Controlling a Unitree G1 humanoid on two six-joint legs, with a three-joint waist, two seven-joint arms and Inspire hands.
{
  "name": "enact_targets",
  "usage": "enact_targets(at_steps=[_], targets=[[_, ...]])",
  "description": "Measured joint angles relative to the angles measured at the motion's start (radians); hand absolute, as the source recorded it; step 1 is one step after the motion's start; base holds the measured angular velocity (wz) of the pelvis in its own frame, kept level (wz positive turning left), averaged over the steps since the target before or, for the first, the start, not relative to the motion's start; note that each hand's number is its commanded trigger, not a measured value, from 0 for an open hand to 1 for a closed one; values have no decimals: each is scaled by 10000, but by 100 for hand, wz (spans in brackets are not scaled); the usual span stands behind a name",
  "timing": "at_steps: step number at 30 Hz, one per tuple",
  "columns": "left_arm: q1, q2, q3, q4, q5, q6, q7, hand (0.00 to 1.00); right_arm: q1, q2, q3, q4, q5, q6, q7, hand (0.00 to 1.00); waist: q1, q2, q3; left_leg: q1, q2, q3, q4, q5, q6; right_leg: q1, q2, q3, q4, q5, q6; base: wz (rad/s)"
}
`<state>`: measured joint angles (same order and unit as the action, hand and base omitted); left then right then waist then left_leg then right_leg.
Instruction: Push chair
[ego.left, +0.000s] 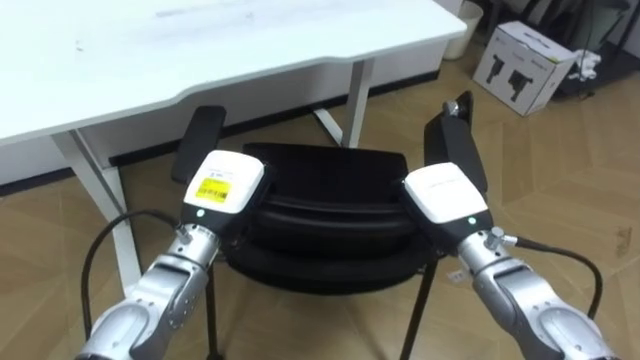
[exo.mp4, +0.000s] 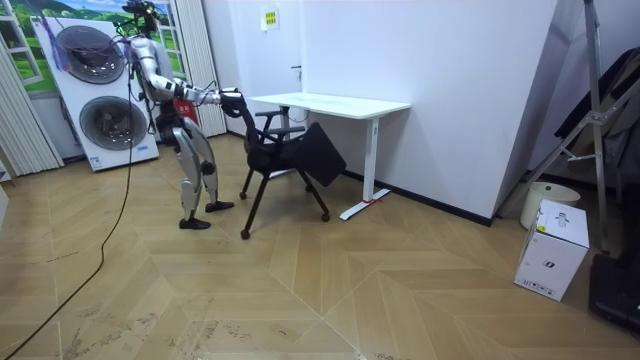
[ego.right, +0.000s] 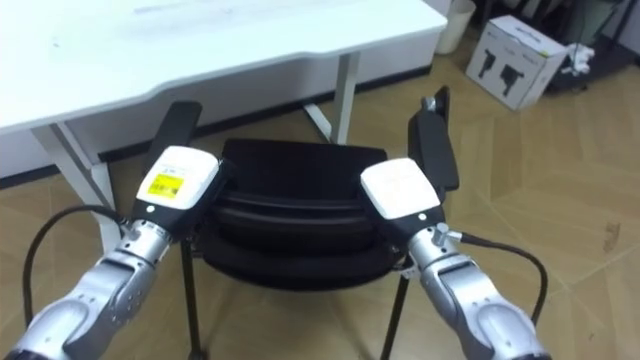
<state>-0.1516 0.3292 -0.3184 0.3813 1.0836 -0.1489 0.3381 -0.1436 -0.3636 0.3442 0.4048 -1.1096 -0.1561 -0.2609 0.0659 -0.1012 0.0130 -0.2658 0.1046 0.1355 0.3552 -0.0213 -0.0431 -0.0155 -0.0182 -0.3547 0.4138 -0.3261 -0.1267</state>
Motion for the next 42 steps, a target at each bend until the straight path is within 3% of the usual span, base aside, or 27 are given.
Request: enact_targets(at_steps=[3, 9, 12, 14, 15, 16, 18, 20, 23, 24, 25, 26, 27, 28, 29, 31, 32, 33, 34, 35, 38, 41, 42], targets=[[-205, -45, 13, -95, -2, 141, -218, 100, -7, 32, -143, -177, -28, 123, 14, 100, -26, -121, -10, 68, -370, -323, -196, 59, 44, 188, -178, -344, -200, -76, 143, 37], [-357, -70, 119, -108, -1, 184, -386, 100, -176, 81, -131, -236, -29, 273, 196, 100, 333, -271, 42, 67, -507, -362, -163, -50, 22, 391, -276, -673, -226, -127, 237, 15], [-305, -126, 232, -155, -3, 200, -488, 100, -267, 106, -126, -233, -35, 281, 271, 100, 494, -328, 61, 137, -691, -432, -243, -100, 101, 491, -465, -850, -110, -249, 457, 13], [-188, -242, 278, -206, 12, 263, -498, 100, -274, 75, -124, -234, -37, 277, 352, 100, 737, -380, 61, 425, -870, -241, -374, -238, 304, 490, -862, -1180, 444, -432, 792, 7], [-128, -260, 278, -281, 6, 297, -573, 100, -274, 48, -80, -234, 9, 274, 350, 100, 752, -401, 73, 510, -1075, -218, -392, -317, 424, 378, -1154, -1213, 1094, -556, 1019, 15], [-104, -292, 278, -282, 6, 314, -588, 100, -275, 2, -54, -235, 16, 270, 345, 100, 749, -408, 73, 528, -1218, -181, -396, -355, 483, 224, -1344, -1130, 1613, -610, 1120, 30], [-83, -330, 280, -282, 6, 348, -642, 100, -275, 24, -51, -185, 40, 266, 365, 100, 769, -492, 108, 522, -1767, 106, -170, -598, 883, -232, -1983, -772, 3550, -611, 1246, 35], [-104, -328, 282, -283, 18, 410, -746, 100, -274, 88, -47, -65, 38, 249, 364, 100, 765, -538, 115, 543, -1878, -120, 336, -908, 999, -280, -2155, -549, 4303, -394, 1330, 47], [-132, -250, 270, -277, 100, 401, -772, 100, -289, 218, -25, 200, 111, 187, 189, 100, 796, -509, 149, 655, -2023, -640, 642, -1217, 1071, -141, -1824, -359, 4558, 234, 1191, 55], [-140, -230, 268, -284, 131, 393, -749, 100, -288, 212, 55, 257, 168, 198, 141, 100, 794, -442, 128, 784, -1964, -746, 645, -1314, 1123, -204, -1547, -35, 4637, 717, 1311, 63], [-158, -214, 268, -294, 159, 379, -735, 100, -288, 215, 64, 267, 192, 198, 104, 100, 808, -376, 159, 834, -1880, -780, 642, -1365, 1137, -315, -1408, 131, 4764, 1027, 1333, 47], [-168, -194, 262, -302, 165, 343, -683, 100, -295, 266, 72, 296, 195, 206, 14, 100, 942, -279, 158, 891, -1718, -1092, 585, -1486, 1162, -759, -1131, 605, 5177, 1234, 1260, 21], [-193, -155, 273, -304, 157, 330, -645, 100, -319, 284, 88, 328, 194, 206, -62, 100, 1010, -257, 160, 891, -1700, -1158, 565, -1599, 1226, -961, -991, 824, 5184, 816, 1235, 16], [-202, -91, 347, -264, 82, 338, -547, 100, -576, 295, 240, 455, 198, 216, -115, 100, 1049, -144, 220, 933, -1676, -1284, 481, -1695, 1219, -1467, -690, 1218, 4968, 9, 1099, 28], [-222, -86, 381, -119, 6, 338, -502, 100, -762, 304, 383, 551, 175, 269, -14, 100, 1057, -40, 211, 1052, -1688, -1482, 367, -1706, 1205, -1995, -507, 1469, 4316, -196, 1036, 48], [-72, -62, 461, -190, -20, 396, -408, 100, -808, 383, 389, 530, 81, 202, 189, 100, 1059, -68, 196, 1219, -1720, -1758, 339, -1811, 1136, -2689, -383, 1731, 2620, -6, 1097, 59], [180, 135, 623, -310, -47, 385, -385, 100, -649, 423, 548, 356, 77, -36, 204, 100, 966, -164, 199, 1355, -1780, -1968, 530, -2023, 1063, -2937, -460, 2007, 1266, 491, 1257, 74], [395, 304, 726, -364, -121, 358, -361, 100, -504, 490, 758, 241, 91, -114, 225, 100, 802, -212, 160, 1366, -1841, -2244, 1037, -2372, 947, -2864, -583, 1926, 1077, 1153, 1281, 71], [473, 378, 729, -367, -133, 335, -360, 100, -350, 504, 768, 132, 90, -183, 239, 100, 784, -223, 99, 1366, -1865, -2266, 1326, -2540, 824, -2730, -519, 1861, 1088, 1266, 1096, 50], [604, 393, 758, -369, -133, 314, -330, 100, -171, 503, 772, 50, 110, -341, 297, 100, 804, -207, 34, 1454, -1740, -2260, 1583, -2777, 752, -2513, -498, 1591, 1097, 1374, 927, 21], [622, 378, 702, -335, -130, 298, -283, 100, -150, 515, 704, 46, 113, -336, 459, 100, 750, 27, 114, 1567, -1525, -2217, 1577, -2949, 683, -2201, -454, 1226, 849, 1379, 927, 2], [632, 229, 646, -336, -120, 417, -258, 100, -216, 512, 571, 35, 57, -288, 668, 100, 491, 153, 106, 1497, -1546, -2479, 1457, -2932, 673, -2173, -448, 1194, 633, 1415, 959, 9], [633, 210, 573, -339, -123, 511, -255, 100, -215, 486, 572, 24, 60, -279, 700, 100, 421, 178, 77, 1487, -1541, -2491, 1439, -2933, 670, -2184, -342, 1379, 586, 1412, 956, 20]])
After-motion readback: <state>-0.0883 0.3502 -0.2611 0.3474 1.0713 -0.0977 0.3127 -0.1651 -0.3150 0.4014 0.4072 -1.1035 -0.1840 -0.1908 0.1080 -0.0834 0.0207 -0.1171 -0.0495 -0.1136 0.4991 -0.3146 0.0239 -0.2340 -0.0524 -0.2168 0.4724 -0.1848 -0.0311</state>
